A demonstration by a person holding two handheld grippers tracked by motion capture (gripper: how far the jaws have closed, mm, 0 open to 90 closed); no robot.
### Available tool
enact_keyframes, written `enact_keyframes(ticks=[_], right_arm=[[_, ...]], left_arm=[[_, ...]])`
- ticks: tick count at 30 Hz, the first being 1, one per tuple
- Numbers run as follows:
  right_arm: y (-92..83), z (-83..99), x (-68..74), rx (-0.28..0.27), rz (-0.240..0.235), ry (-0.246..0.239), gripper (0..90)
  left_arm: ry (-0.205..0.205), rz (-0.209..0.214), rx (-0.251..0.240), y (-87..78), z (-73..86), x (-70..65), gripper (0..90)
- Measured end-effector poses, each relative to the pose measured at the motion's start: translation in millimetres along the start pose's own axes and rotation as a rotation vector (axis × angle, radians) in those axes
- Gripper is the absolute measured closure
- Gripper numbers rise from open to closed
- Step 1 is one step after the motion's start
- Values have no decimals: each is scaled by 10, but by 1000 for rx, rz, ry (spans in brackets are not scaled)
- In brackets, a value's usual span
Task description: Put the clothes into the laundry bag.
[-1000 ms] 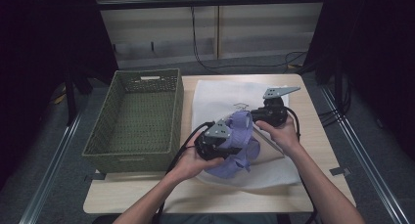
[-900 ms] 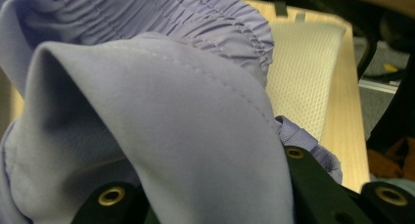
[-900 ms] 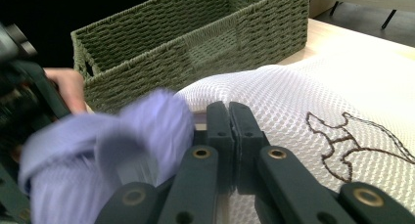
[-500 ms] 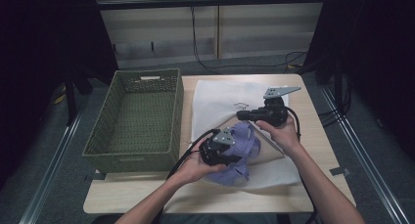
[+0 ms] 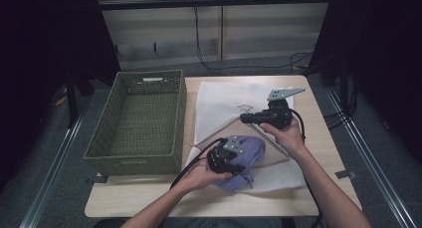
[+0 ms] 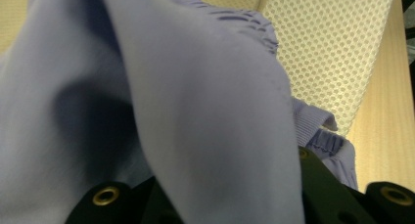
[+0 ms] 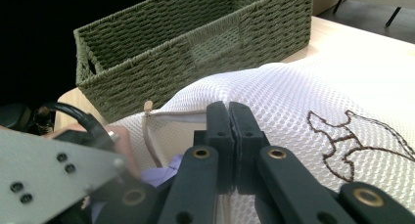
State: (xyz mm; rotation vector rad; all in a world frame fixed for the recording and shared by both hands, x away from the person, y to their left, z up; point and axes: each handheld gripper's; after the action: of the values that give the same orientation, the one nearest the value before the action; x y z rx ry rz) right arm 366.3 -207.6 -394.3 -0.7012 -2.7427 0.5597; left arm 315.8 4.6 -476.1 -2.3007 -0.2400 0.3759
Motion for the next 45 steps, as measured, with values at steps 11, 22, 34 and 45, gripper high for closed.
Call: enact_keyframes(ticks=[11,22,34,45], right_arm=[[23,8,-3,10,-7,0,890],[12,12,-6,13,-16,-4,889],[6,15,-1,31,-24,-7,888],[0,17,24,45,-26,-15,890]], left_arm=[[-19,-16,-28,46,14,-42,595],[-58,8,-82,-197,25,-13,340],[-75,20,-188,-648,205,-115,335],[-37,60,-162,-649,386,-236,462]])
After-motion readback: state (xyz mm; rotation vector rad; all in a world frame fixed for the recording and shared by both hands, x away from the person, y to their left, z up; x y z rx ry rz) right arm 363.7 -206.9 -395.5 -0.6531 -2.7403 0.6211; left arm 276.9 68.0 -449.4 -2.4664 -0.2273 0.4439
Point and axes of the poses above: each handheld gripper's, and its own axes: y roughly forward along the jaws, z roughly out of its underside, x roughly to its left, and after that the axes turned 7 degrees about -y, right-handed
